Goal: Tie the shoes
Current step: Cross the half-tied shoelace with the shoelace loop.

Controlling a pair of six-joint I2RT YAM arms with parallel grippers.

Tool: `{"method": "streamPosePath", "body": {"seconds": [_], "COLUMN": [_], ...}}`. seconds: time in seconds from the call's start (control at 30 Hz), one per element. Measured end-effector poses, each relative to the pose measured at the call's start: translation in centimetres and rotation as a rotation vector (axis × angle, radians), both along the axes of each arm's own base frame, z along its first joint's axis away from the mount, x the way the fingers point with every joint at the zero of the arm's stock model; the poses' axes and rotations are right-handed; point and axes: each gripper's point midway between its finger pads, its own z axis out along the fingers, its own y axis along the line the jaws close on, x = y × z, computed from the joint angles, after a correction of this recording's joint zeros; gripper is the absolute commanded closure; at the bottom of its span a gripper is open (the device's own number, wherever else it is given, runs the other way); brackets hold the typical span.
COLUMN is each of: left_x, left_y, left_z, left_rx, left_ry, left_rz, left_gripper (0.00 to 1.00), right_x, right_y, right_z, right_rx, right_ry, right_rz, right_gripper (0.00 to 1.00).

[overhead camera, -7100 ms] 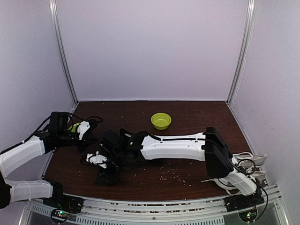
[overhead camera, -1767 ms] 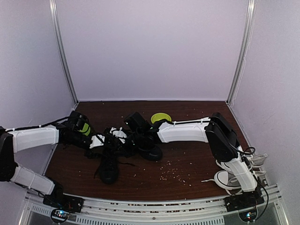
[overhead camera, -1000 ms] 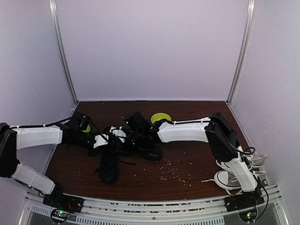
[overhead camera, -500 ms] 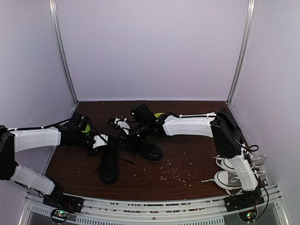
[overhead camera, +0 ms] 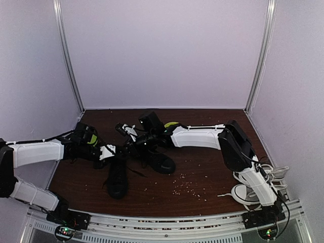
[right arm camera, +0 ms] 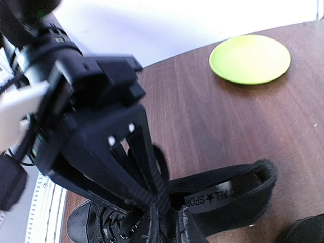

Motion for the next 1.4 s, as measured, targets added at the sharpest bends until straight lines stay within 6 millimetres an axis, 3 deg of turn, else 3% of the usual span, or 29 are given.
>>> {"method": "streamPosePath", "body": {"seconds": [0.13,0.23,0.43,1.07,1.4], "left_x": [0.0,0.0,0.0,0.0,-0.2], "left_y": [0.2,0.3,0.5,0.7,0.9], "left_z": [0.4,0.8,0.8,0.6,0.6], "left_rx": [-0.003,-0.011,-0.011,-0.002,-0.003], "left_ry": [-0.011,-0.021,-0.017,-0.019,-0.022], "left_rz": [0.020,0.030,0.048,0.058,0.060], "left_gripper": [0.84,0.93,1.00,1.00,1.00], "right_x": [-0.2,-0.4,-0.5,-0.8,-2.1], "right_y": [0.1,0.2,0.2,0.7,0.6], "right_z": [-0.8,-0.7,-0.6,-1.6,-1.6], "right_rx": [-0.010,-0.004,-0.002,-0.012,-0.008], "right_ry": [0.027,0.027,0.028,0.068,0.090], "right_rz": [0.006,0.012,0.018,0.062,0.122], "right_gripper": [0.88,0.89,0.89,0.82,0.86]}}
